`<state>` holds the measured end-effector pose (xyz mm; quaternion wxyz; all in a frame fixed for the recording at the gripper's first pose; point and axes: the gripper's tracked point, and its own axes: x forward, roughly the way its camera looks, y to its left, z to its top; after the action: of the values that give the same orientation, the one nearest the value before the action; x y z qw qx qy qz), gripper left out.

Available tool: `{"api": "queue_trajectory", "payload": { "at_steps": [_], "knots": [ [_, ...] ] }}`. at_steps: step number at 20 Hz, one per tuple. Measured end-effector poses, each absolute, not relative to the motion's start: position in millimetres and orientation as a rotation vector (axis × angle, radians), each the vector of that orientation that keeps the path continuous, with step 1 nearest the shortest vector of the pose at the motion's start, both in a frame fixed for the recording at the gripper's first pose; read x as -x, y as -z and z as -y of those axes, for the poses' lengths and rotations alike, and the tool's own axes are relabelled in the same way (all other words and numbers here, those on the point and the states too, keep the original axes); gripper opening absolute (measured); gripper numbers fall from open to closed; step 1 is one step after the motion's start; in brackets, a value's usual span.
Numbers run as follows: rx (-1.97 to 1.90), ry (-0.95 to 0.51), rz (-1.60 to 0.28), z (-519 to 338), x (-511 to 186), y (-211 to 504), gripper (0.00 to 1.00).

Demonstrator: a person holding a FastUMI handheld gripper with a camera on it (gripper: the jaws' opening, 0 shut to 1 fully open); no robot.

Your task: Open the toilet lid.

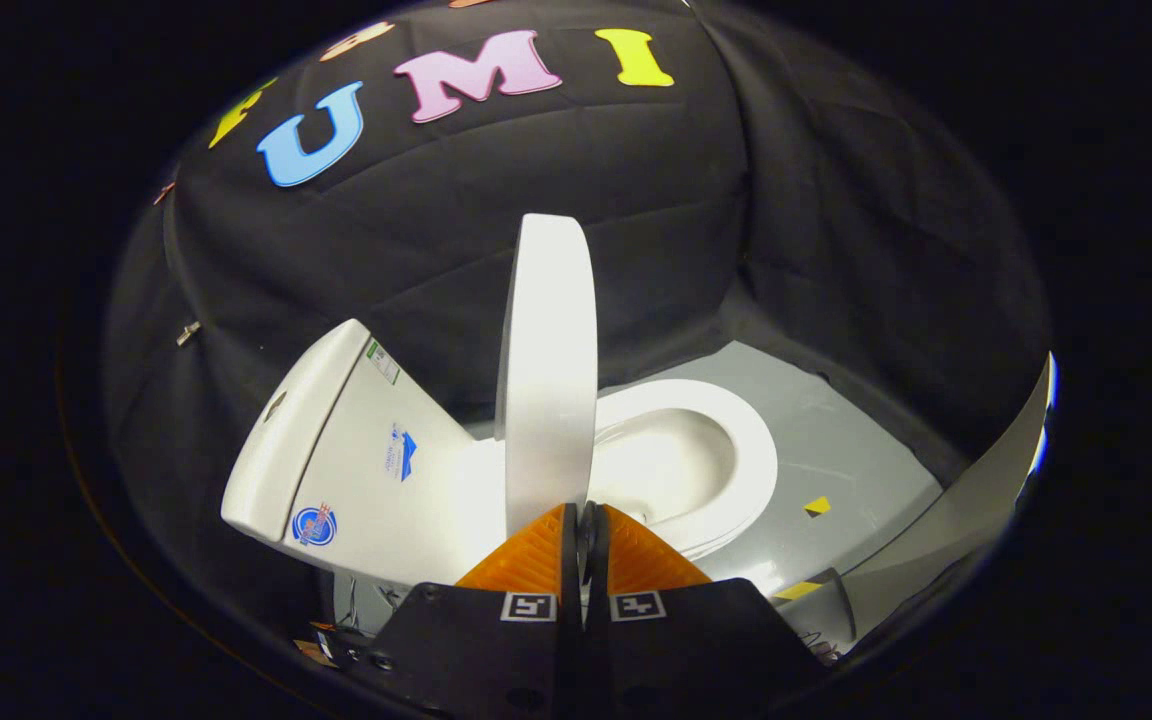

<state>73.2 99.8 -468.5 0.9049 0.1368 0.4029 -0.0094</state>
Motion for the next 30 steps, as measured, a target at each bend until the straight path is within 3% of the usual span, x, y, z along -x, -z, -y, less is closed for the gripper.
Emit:
{"api": "queue_trajectory", "payload": {
  "at_steps": [23,30],
  "knots": [
    [0.059,-0.111,-0.682,-279,-60,430,0.05],
    [0.147,-0.096,-0.654,-290,-60,432,0.05]
  ]
}}
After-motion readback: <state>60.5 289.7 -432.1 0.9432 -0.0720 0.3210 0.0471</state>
